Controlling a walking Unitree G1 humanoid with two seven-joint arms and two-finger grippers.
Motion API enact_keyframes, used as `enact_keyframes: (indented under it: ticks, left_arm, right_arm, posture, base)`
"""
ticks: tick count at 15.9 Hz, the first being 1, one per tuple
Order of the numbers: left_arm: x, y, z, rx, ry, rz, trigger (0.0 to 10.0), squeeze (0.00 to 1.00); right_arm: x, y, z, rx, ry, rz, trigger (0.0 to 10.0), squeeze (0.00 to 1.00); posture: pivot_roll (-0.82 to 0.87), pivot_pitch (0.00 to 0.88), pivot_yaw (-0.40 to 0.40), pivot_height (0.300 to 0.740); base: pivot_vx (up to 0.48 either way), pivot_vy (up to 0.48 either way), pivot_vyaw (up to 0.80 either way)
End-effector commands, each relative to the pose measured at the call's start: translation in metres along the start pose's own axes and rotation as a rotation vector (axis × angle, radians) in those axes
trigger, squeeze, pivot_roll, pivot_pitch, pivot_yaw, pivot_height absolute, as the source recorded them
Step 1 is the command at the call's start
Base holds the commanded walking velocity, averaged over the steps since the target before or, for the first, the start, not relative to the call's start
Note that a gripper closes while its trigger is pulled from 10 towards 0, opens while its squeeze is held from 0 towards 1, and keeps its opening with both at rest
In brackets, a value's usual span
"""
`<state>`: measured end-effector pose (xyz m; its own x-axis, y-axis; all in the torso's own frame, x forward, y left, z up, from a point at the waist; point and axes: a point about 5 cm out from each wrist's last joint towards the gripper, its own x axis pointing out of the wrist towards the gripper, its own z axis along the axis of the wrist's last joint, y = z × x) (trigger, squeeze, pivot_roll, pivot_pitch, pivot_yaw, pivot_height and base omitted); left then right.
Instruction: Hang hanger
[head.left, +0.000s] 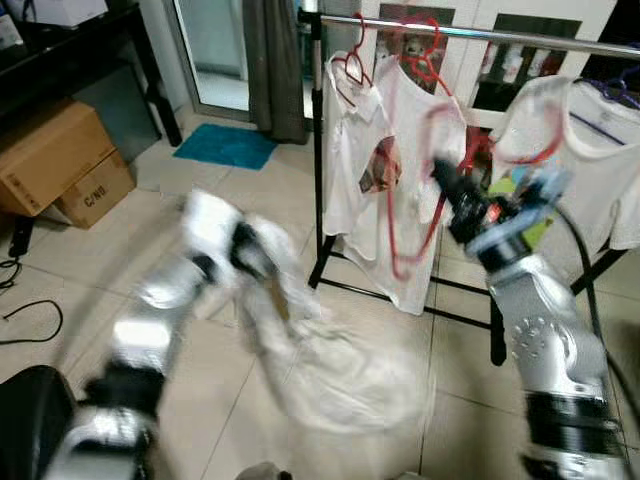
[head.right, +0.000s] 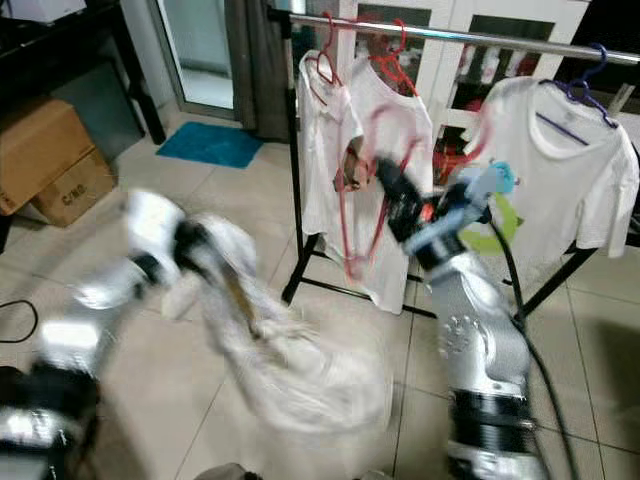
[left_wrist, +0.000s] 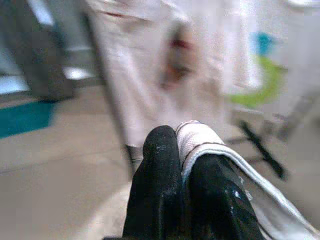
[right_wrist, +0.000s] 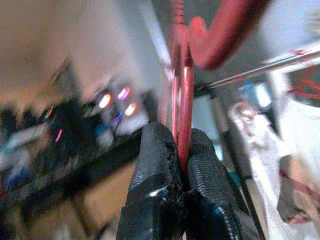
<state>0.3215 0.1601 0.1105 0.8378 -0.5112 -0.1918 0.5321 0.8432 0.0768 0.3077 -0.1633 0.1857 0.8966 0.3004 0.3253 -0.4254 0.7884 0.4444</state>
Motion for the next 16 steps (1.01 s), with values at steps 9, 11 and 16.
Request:
enact_keyframes:
  ticks: [9, 11, 16]
  left_arm:
    - [-0.027, -0.011, 0.014, -0.156, -0.111, 0.144, 4.2, 0.0]
    - [-0.031, -0.013, 0.012, -0.217, -0.091, 0.185, 10.0, 0.0]
    - [-0.027, -0.013, 0.02, -0.178, -0.114, 0.412, 10.0, 0.0]
  right_arm:
    - [-0.032, -0.026, -0.057, -0.328, 0.371, -0.331, 10.0, 0.0]
    - [-0.034, -0.019, -0.062, -0.333, 0.367, -0.314, 10.0, 0.0]
    - [-0.033, -0.031, -0.048, -0.666, 0.253, -0.574, 10.0, 0.0]
  posture:
    - [-0.04, 0.011, 0.057, 0.74]
    - [-0.04, 0.01, 0.053, 0.74]
    - [-0.05, 0.012, 0.017, 0.74]
  base:
    - [0.0, 0.0, 0.0]
    - [0.0, 0.0, 0.0]
    - [0.0, 0.0, -0.54]
